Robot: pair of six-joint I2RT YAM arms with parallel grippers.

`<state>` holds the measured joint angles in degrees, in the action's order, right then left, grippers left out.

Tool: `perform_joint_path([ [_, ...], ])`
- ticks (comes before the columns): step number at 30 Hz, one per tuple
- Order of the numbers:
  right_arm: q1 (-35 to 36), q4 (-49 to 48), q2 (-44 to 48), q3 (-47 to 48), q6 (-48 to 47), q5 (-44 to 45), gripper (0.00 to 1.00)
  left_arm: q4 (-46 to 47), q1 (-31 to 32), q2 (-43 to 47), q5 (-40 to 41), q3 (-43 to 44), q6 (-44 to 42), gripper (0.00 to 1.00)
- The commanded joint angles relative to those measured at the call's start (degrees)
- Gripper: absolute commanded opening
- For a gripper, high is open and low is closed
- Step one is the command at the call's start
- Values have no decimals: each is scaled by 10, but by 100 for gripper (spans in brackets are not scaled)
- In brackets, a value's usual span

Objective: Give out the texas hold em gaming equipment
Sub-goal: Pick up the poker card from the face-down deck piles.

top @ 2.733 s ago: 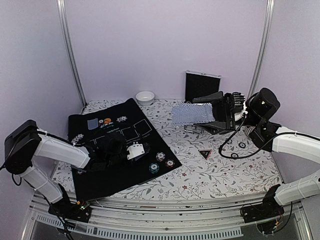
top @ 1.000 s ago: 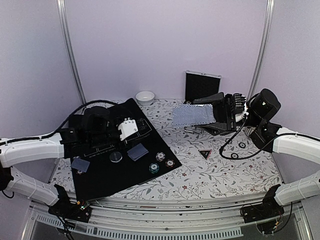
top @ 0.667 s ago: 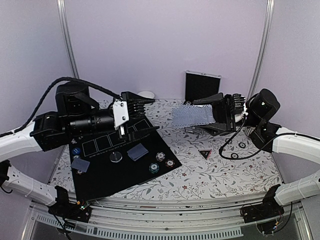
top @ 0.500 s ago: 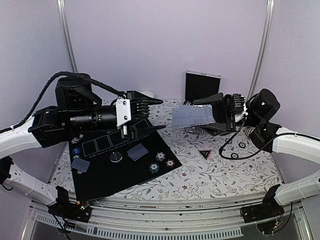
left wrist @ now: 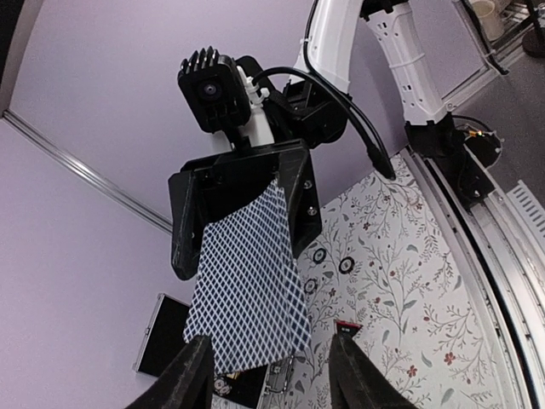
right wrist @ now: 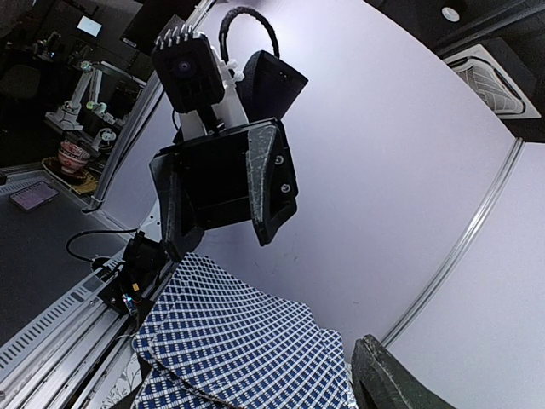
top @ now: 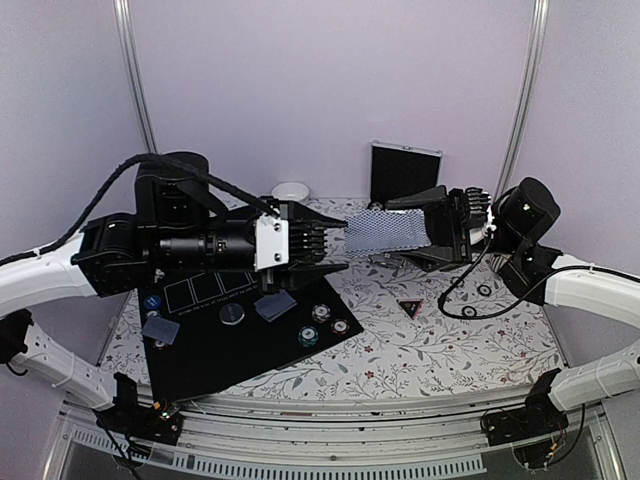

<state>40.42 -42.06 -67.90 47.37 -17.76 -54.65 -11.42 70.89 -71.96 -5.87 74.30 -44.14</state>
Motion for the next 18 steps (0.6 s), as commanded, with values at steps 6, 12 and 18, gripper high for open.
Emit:
perform_joint_path([
  [6,-3,-12,6,8,4,-2,61,25,11,16,-21,8,-14,47],
  [12,-3,-13,4,9,4,-3,61,37,11,9,14,12,-18,46],
  [18,-3,-12,6,7,5,-2,61,35,10,-3,38,12,-24,45],
])
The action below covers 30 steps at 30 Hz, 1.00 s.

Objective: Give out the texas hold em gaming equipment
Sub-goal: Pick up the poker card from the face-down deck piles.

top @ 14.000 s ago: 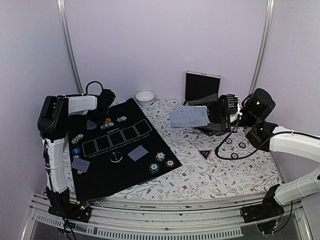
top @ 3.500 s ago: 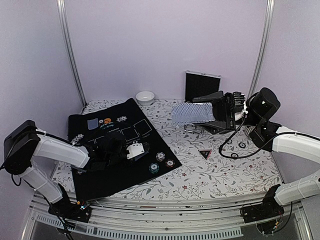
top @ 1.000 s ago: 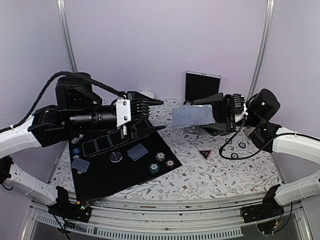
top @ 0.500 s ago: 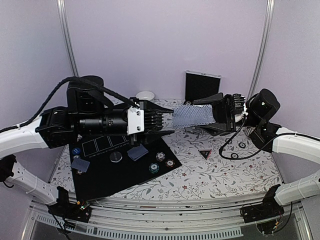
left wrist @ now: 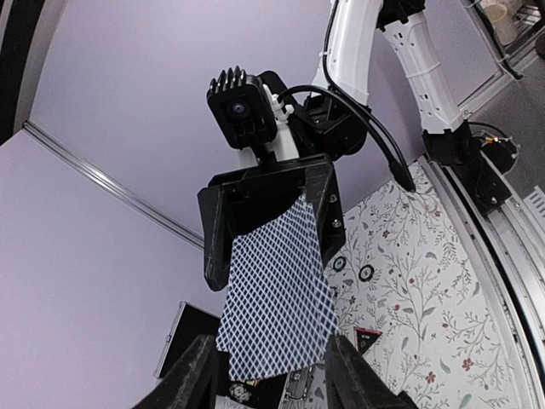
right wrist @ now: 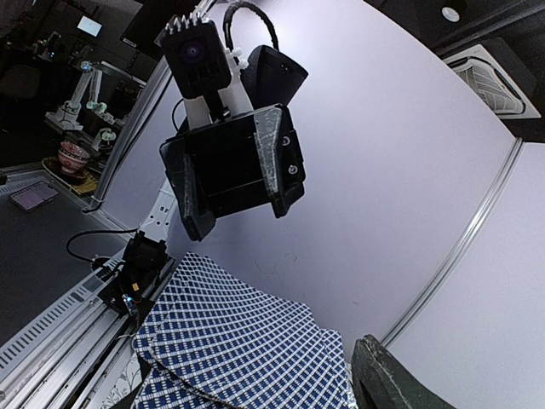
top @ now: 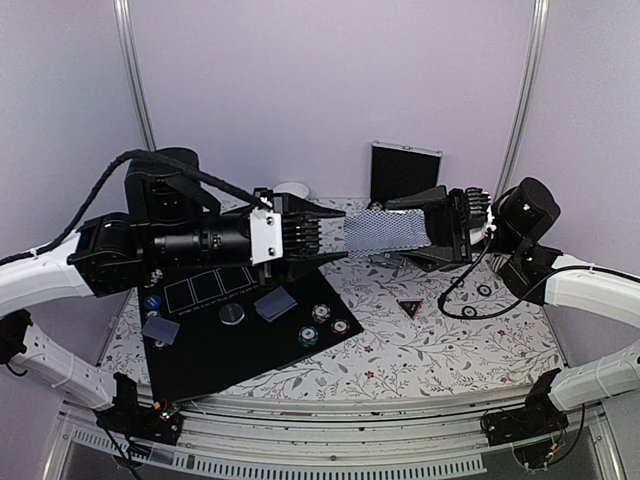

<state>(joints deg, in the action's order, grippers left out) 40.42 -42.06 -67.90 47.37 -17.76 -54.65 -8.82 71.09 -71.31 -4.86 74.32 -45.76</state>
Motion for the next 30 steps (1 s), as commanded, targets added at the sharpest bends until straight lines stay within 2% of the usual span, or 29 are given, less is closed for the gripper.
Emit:
perform_joint_path([
  [1,-3,-12,6,7,5,-2,61,9,9,-13,36,14,-9,45],
  [17,-3,-12,4,7,3,-2,61,0,10,-17,36,14,-23,47],
  [30,-3,-12,4,7,4,0,61,-34,19,-36,52,29,-39,45],
])
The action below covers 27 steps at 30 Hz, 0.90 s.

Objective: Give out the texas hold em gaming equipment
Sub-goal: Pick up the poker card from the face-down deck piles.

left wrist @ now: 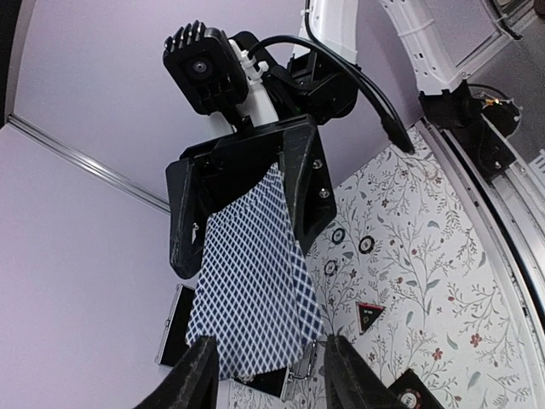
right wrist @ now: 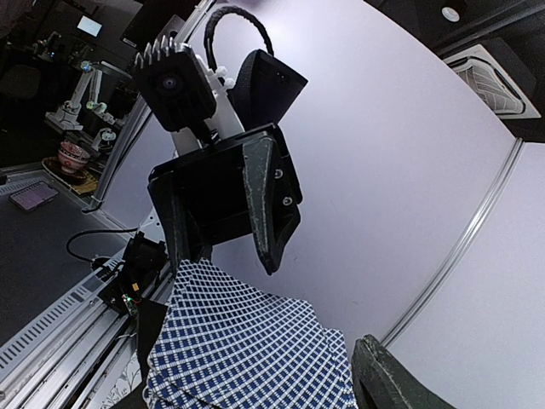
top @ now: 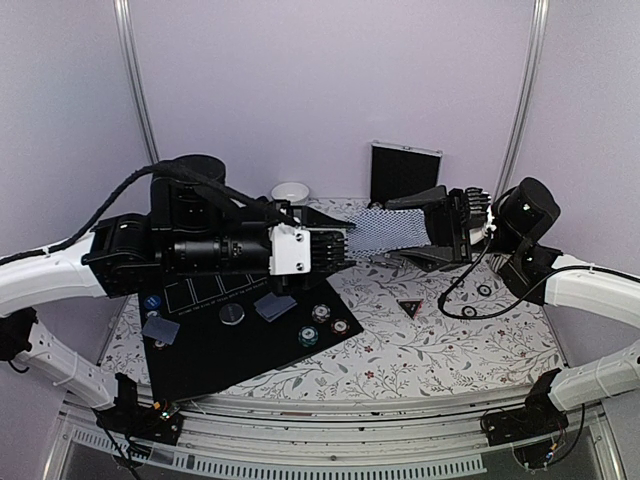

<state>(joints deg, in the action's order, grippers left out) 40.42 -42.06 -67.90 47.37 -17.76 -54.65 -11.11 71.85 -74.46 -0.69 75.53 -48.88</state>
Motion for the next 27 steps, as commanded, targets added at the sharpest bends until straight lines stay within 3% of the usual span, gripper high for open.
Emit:
perform_joint_path([
  [1,-3,-13,4,7,4,-1,61,-11,11,-6,13,16,-8,44],
  [11,-3,-14,2,7,4,-1,61,1,21,-14,22,15,-42,43],
  [15,-3,-13,4,6,4,-1,61,-5,22,-13,41,16,-52,32],
  [22,-3,-13,4,5,4,0,61,-11,23,5,54,7,-57,38],
  [27,-3,-13,3,6,3,1,61,-15,23,12,60,5,-64,33],
])
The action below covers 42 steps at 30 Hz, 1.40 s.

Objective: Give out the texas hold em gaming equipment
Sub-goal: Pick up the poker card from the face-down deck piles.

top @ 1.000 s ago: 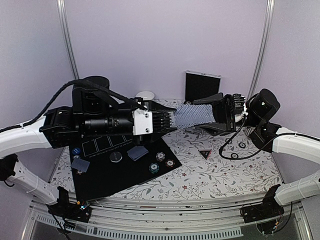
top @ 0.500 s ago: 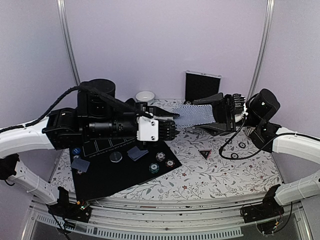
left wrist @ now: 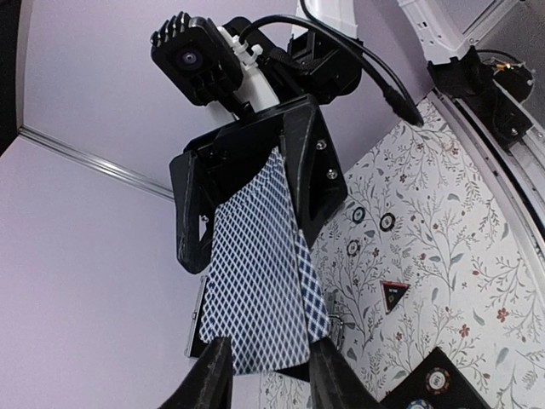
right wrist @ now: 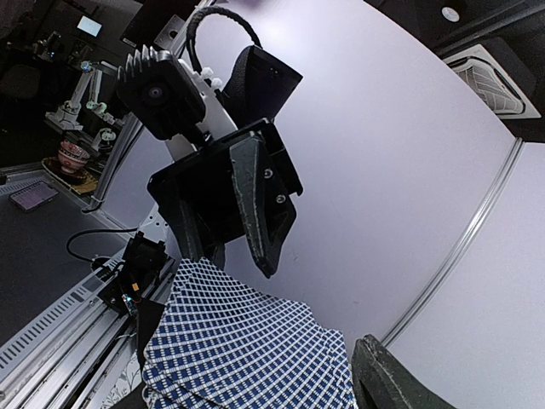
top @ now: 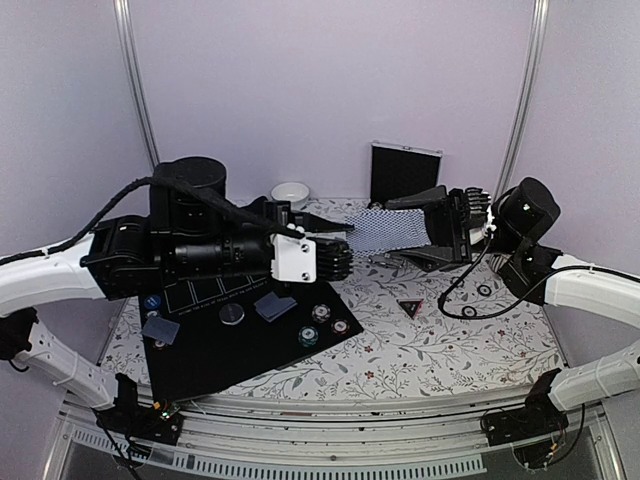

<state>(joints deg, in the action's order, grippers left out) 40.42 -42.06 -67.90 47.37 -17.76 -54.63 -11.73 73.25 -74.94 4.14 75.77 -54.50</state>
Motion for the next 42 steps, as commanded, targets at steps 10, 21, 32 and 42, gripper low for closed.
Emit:
perform_joint_path([
  [10,-3,-12,3,7,4,1,61,-20,10,21,13,3,-10,14],
  [21,-3,-12,3,8,4,0,61,-35,9,20,19,3,-11,27],
  [32,-3,-13,4,8,4,-1,62,-33,11,25,40,3,-20,24],
  [42,-3,-12,4,8,4,1,62,-26,18,21,38,6,-29,18],
])
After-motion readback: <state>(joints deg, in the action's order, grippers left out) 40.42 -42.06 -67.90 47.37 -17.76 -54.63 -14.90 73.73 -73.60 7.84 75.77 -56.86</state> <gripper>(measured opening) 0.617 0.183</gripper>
